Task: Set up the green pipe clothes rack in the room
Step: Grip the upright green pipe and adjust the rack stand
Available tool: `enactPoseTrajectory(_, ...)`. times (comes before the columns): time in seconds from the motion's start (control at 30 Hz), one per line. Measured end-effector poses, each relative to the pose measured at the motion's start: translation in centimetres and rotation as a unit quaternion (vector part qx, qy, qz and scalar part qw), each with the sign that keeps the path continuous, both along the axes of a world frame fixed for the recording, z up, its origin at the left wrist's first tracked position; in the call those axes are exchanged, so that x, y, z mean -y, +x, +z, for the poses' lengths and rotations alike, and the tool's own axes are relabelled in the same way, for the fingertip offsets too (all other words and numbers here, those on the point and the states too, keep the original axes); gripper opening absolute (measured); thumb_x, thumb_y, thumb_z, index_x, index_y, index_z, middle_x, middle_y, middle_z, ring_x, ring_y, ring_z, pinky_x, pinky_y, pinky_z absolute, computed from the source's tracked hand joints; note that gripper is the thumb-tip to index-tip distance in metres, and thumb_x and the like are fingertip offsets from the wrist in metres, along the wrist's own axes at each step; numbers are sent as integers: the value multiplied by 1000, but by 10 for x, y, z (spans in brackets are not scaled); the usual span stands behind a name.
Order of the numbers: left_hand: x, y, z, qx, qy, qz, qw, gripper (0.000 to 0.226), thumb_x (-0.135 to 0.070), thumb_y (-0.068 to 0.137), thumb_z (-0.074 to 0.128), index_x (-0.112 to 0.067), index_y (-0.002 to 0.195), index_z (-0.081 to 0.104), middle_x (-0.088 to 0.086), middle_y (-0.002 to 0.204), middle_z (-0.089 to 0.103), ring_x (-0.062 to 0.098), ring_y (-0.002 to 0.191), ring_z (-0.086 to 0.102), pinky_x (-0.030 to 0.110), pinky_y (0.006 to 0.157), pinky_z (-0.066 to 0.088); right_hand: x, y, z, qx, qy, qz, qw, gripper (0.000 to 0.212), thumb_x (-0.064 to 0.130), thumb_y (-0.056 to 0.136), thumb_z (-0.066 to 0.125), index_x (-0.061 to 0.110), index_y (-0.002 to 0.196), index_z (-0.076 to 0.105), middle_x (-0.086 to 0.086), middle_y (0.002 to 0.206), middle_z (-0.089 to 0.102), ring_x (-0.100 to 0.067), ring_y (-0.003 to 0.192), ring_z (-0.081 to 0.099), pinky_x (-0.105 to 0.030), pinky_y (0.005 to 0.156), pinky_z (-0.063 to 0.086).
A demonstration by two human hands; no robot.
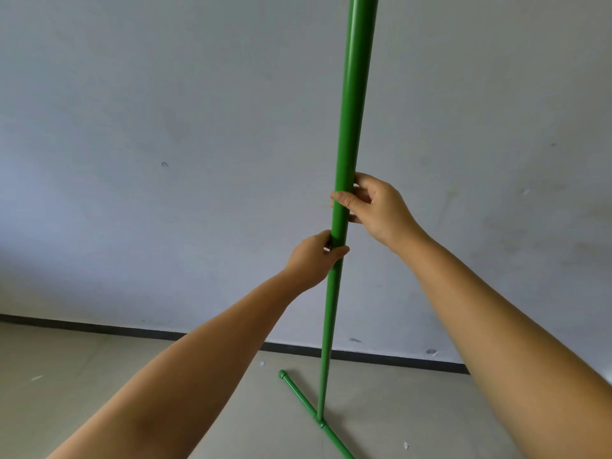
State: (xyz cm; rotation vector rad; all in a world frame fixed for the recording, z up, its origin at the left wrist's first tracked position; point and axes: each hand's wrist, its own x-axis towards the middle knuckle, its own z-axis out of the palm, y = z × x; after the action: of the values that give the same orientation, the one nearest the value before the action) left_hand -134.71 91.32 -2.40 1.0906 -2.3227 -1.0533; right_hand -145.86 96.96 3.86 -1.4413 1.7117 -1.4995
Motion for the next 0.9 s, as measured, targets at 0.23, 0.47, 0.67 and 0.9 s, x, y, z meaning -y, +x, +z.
enactPoseTrajectory(0.23, -61, -95, -4, 6, -2, -39, 999, 25, -32, 87, 53, -9, 96, 57, 12, 97, 69, 27, 89, 64, 42, 81, 52, -69, -95, -3, 1, -1, -30, 1000, 26, 22, 83, 61, 18, 108, 60, -8, 95, 71, -17, 90, 68, -36, 79, 58)
enactPoseTrajectory(0.47, -142, -177, -2, 4, 5, -40, 999, 26, -31, 88, 52, -8, 97, 57, 14, 97, 68, 29, 89, 63, 42, 80, 51, -150, -177, -2, -1, -5, -30, 1000, 23, 23, 82, 62, 20, 104, 60, -8, 96, 71, -17, 89, 68, -36, 77, 58)
enactPoseTrajectory(0.67, -220, -246, -2, -2, 17, -31, 999, 25, -31, 88, 51, -8, 96, 56, 12, 93, 65, 28, 88, 62, 35, 73, 46, -227, -243, 1, -6, 0, -34, 999, 25, 23, 81, 63, 18, 106, 60, -5, 95, 70, -17, 89, 68, -36, 78, 58)
enactPoseTrajectory(0.9, -282, -334, -4, 26, -3, -44, 999, 25, -33, 90, 46, -8, 95, 50, 9, 85, 57, 30, 83, 59, 41, 74, 49, -291, -320, -1, 5, 5, -76, 997, 24, 24, 82, 62, 23, 105, 60, -5, 96, 70, -18, 90, 67, -39, 81, 57)
